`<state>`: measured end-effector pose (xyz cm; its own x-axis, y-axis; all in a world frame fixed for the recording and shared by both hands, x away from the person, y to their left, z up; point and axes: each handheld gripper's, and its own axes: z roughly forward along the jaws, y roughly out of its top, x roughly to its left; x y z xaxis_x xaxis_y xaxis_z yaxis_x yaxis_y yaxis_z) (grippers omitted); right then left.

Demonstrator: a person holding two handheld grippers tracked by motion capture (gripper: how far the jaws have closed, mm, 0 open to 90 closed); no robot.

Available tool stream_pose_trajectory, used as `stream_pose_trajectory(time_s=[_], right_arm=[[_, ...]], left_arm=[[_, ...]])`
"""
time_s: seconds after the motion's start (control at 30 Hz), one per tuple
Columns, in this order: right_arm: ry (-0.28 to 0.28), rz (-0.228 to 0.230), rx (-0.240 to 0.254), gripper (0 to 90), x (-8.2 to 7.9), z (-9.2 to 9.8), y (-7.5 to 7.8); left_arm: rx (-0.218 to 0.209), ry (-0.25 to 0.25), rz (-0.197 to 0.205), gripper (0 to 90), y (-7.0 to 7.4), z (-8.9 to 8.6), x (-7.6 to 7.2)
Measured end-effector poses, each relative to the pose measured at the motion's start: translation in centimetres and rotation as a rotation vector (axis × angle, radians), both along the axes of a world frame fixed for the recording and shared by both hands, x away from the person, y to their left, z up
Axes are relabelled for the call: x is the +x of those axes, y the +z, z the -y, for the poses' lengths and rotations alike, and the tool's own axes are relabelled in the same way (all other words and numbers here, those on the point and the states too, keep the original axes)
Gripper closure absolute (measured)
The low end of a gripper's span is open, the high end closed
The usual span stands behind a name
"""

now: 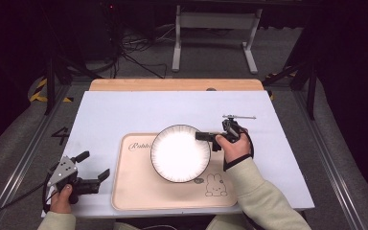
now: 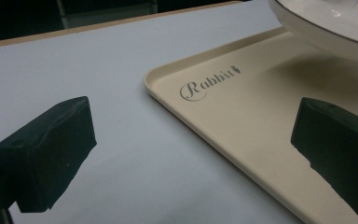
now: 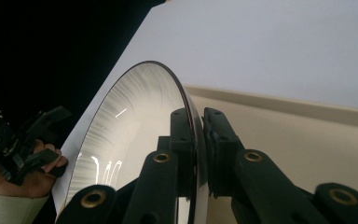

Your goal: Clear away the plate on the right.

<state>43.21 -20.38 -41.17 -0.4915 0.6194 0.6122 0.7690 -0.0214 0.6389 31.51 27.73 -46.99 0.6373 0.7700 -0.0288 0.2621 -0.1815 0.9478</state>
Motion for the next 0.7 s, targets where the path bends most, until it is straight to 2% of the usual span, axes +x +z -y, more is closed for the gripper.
stream_pose_trajectory(time_s=[0.7], right_arm=[[0.043,-0.039,-0.070,82.8,0.0,-1.5,-1.9]], left_arm=[[0.000,0.000,-0.003,0.3,0.0,0.0,0.0]])
